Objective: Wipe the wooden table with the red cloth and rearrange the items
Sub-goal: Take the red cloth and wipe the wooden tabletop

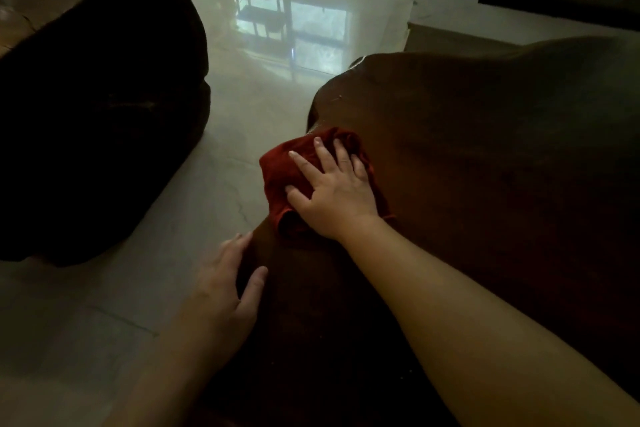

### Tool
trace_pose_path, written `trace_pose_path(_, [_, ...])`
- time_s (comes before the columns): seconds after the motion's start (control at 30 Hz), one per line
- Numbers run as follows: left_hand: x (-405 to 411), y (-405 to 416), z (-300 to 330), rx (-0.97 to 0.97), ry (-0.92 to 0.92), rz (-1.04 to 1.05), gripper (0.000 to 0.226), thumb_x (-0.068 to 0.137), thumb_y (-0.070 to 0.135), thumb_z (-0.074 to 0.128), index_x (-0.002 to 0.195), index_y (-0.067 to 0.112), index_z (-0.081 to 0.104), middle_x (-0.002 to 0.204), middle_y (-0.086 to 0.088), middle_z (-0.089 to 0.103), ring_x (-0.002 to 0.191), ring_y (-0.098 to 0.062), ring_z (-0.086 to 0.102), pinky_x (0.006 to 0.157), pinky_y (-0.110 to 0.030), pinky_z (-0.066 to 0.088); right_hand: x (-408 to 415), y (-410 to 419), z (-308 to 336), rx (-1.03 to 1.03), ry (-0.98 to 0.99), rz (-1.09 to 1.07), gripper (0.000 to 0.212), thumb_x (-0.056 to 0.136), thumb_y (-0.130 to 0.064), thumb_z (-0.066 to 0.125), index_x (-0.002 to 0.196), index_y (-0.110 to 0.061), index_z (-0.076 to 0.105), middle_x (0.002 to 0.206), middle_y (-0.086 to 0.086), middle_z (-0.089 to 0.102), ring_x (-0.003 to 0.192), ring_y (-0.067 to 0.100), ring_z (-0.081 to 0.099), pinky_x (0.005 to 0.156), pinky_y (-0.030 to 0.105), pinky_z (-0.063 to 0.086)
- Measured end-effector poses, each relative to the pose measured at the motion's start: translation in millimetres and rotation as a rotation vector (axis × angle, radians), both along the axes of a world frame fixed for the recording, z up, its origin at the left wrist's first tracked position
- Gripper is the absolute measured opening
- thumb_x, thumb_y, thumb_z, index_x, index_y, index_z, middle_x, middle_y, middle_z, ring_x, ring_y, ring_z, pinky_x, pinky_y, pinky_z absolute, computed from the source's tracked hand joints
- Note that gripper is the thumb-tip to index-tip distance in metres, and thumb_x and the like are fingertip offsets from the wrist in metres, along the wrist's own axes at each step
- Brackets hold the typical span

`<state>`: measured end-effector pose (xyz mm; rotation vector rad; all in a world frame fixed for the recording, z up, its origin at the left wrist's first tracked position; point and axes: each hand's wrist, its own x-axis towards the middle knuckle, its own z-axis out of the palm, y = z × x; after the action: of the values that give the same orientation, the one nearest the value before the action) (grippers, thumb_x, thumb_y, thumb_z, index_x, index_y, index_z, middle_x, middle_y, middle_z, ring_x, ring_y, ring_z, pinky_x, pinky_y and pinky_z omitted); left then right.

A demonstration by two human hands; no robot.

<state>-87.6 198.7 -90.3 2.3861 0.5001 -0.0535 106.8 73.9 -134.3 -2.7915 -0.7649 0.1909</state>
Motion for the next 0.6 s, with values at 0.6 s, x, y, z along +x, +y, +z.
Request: trace_pose_path(0.6, [12.1,-91.5,4.9,0.247,0.059,-0.262,0.073,0.088,0.057,0.052,0.151,0.029,0.029,0.162,-0.001,0.021,0.149,-0.017,0.004,0.116,-0.046,0.005,-67.2,-272.4,12.6,-0.049,0.08,-0.319,0.068,0.09,-0.073,0.021,0.155,-0.054,0.009,0.17,-0.006,-0.003,0.154,0.018,-0.009,0.121,0.046,-0.004])
